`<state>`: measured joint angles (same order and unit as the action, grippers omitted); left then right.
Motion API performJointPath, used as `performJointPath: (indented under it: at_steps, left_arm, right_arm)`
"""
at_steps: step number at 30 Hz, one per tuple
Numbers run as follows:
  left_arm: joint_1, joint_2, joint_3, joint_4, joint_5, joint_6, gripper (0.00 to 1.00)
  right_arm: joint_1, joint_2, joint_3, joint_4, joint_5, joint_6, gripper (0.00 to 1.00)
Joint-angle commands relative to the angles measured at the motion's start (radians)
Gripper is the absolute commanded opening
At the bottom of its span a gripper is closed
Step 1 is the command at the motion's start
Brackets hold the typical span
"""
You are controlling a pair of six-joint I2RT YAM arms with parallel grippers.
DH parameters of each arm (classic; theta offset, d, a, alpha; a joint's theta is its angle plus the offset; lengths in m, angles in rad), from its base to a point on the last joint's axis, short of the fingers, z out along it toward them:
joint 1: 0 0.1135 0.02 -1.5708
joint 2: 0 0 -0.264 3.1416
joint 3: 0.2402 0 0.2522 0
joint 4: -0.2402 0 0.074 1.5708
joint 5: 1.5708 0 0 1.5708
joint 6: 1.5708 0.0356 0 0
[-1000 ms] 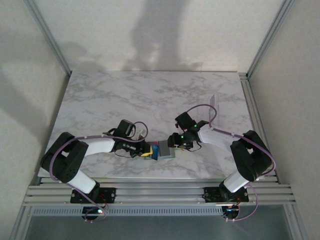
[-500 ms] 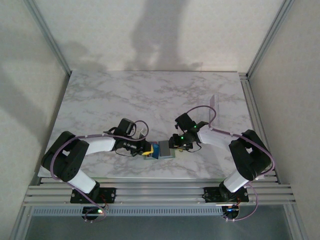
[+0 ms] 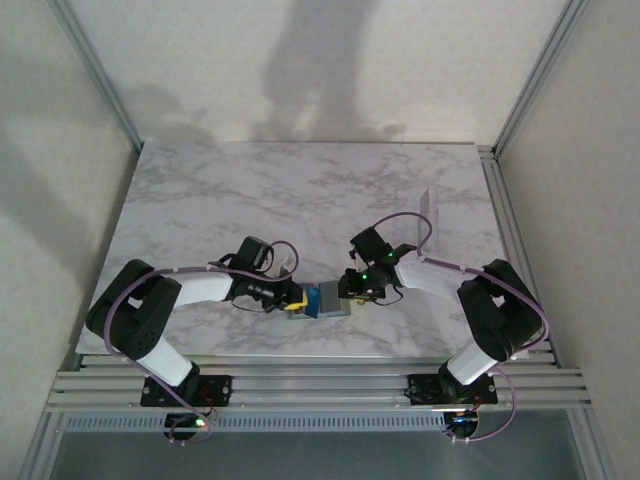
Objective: Put the credit cards into the card holder
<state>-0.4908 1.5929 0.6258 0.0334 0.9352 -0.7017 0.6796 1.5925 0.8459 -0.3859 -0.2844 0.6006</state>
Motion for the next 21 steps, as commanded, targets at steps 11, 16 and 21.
performJointPath:
  at_steps: [11, 16, 21]
  left_arm:
    - [-0.017, 0.065, 0.042, 0.034, -0.001, 0.028, 0.0]
    - [-0.017, 0.072, 0.055, 0.031, -0.047, 0.028, 0.0]
    - [-0.02, 0.079, 0.042, 0.089, -0.05, -0.013, 0.0]
  right_arm:
    - [0.008, -0.003, -0.03, 0.001, -0.004, -0.012, 0.34]
    - [0.007, -0.014, -0.036, 0.004, 0.0, -0.01, 0.37]
    - [0.006, -0.026, -0.044, 0.005, -0.001, -0.012, 0.38]
